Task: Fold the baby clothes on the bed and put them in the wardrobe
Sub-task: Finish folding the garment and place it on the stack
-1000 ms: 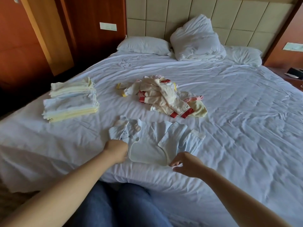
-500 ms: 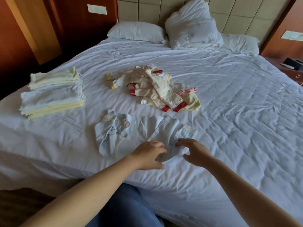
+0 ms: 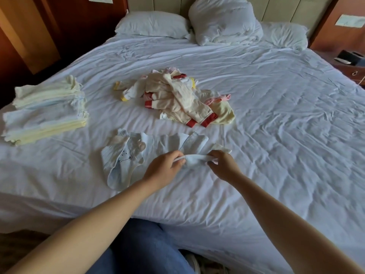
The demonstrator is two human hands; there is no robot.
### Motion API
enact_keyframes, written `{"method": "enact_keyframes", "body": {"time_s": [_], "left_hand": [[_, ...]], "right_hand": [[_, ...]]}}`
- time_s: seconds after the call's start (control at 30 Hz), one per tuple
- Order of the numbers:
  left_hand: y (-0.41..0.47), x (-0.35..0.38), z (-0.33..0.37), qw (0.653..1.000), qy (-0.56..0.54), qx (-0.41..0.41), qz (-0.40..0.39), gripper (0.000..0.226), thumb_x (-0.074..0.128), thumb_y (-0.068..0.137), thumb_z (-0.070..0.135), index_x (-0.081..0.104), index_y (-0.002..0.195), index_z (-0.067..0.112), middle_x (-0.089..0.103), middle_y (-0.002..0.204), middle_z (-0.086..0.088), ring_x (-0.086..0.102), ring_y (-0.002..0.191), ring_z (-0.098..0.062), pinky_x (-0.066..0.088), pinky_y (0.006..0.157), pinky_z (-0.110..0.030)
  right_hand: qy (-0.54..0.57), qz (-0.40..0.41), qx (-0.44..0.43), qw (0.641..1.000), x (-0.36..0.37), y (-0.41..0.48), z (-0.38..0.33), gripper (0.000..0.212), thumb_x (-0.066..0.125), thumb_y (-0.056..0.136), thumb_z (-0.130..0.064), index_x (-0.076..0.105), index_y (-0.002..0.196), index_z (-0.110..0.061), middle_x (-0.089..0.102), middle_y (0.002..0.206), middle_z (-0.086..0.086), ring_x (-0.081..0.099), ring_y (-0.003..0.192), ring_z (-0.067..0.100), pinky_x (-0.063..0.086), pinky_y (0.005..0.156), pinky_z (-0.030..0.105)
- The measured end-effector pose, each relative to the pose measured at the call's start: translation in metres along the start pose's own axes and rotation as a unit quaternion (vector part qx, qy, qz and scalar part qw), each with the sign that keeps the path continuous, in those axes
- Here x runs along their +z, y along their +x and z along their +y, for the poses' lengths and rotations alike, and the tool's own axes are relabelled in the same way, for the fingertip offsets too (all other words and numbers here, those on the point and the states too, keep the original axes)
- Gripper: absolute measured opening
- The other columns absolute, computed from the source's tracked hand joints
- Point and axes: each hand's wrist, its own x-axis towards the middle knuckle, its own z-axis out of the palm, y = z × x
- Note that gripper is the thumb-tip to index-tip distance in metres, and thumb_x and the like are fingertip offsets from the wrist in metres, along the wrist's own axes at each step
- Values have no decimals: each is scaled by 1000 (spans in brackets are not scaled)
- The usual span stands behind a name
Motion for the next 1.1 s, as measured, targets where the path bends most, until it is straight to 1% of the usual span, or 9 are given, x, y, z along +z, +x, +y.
{"method": "enact_keyframes", "body": {"time_s": [0.13,0.2,0.27,0.37,0.53,0.7,0.83,0.97,1.1], "left_hand": [[-2,-5,1,1000,21,15,-15,13,61,93,32,60,83,24,60,75,9,57,69,-5,40,59,-25],[-4,-5,5,998,44,39,-33,15,64,91,32,60,81,22,58,78,11,55,70,-6,39,59,-22],[-6,-1,9,994,71,58,-60,17,66,89,34,60,80,21,55,80,12,53,71,-7,37,58,-18],[-9,9,14,982,124,60,-132,18,63,88,38,56,79,24,54,81,13,53,74,-7,37,62,-22],[-16,22,15,964,171,54,-197,13,60,89,36,60,88,23,56,86,14,56,82,-9,40,69,-24],[-14,22,16,953,172,13,-249,26,59,84,52,65,92,28,64,92,13,59,85,-8,48,76,-28],[-8,19,20,975,133,-33,-173,22,57,91,47,66,90,27,66,85,11,61,78,-8,51,74,-30],[-1,13,10,989,120,-86,-18,16,62,90,41,64,96,27,62,91,11,63,84,-14,46,68,-28],[4,11,-11,979,136,-149,-12,37,61,90,46,54,115,20,57,115,2,61,99,-23,46,75,-33]], "right_hand": [[-24,24,21,999,-11,0,-3,24,55,85,-10,71,96,-24,71,94,-4,65,90,21,49,69,31],[-75,31,22,996,-20,-6,-6,27,52,87,-11,70,100,-26,69,110,-4,62,111,19,48,74,30],[-123,27,4,992,-28,-16,-8,27,50,90,-11,68,105,-24,63,128,-4,42,136,11,47,84,31],[-183,13,-5,983,-36,-38,-6,30,50,93,-13,67,116,-21,59,134,-6,26,145,8,45,94,31],[-214,-37,42,975,-19,-76,7,36,54,87,-23,64,122,-25,61,129,-4,35,140,18,45,97,34],[-268,-17,66,961,-25,-86,5,32,48,90,-27,68,114,-27,63,116,-4,62,101,20,44,73,28],[-281,3,36,959,-33,-72,2,27,43,91,-18,70,94,-17,63,100,-1,61,98,22,44,68,30],[-190,-18,-21,981,-37,-46,-13,27,45,94,-24,67,108,-30,62,111,-12,58,105,11,44,72,29],[-172,-46,-76,981,-26,-5,-35,27,45,98,-28,63,118,-32,61,115,-11,56,109,12,44,74,28]]}}
